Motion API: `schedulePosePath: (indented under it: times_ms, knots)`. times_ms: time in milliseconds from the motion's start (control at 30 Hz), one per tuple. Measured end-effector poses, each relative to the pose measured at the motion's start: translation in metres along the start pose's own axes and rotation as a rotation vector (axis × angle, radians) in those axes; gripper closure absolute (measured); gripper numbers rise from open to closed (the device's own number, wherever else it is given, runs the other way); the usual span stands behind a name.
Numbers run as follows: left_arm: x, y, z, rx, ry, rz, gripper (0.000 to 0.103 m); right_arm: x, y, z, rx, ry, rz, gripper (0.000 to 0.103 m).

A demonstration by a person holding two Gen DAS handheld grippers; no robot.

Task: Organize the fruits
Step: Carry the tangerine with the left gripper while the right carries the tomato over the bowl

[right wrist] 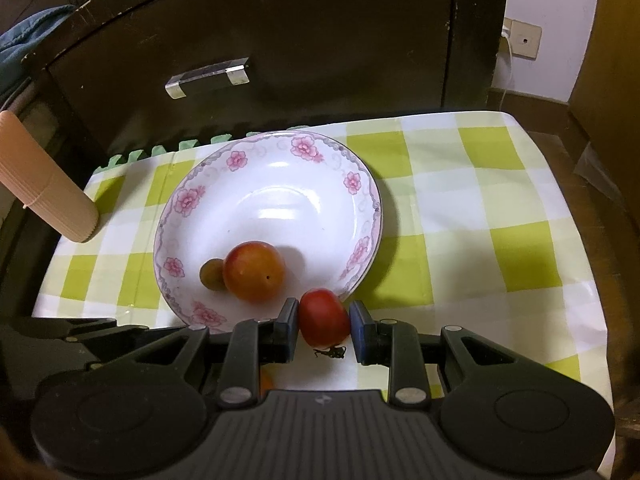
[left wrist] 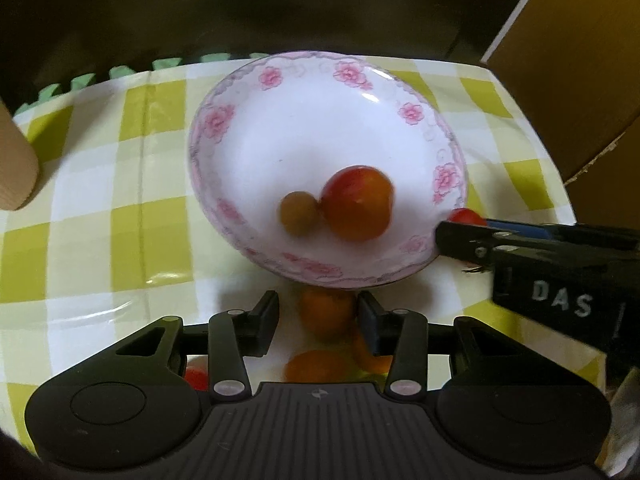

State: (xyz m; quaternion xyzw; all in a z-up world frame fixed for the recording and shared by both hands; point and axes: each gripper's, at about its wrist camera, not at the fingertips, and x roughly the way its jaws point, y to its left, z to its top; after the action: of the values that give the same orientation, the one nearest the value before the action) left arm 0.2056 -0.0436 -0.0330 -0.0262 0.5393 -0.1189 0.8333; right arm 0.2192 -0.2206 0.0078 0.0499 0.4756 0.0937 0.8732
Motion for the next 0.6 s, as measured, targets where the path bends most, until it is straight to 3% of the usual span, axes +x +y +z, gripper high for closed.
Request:
schedulePosePath:
  times_ms: [67, 367, 600]
  knots:
    - [-0.001, 0.002, -0.002, 0.008, -0.004, 0.023, 0.062, -0.001, 0.000, -0.001, -0.003, -0.001, 0.000, 0.077]
    - [0.000, -0.008, -0.006, 0.047, -0.018, 0.054, 0.060, -0.004, -0.002, -0.001, 0.004, -0.012, 0.000, 0.077]
    - [-0.008, 0.000, -0.011, 0.043, -0.009, 0.036, 0.064, -0.002, 0.003, 0.001, 0.002, -0.018, 0.006, 0.077]
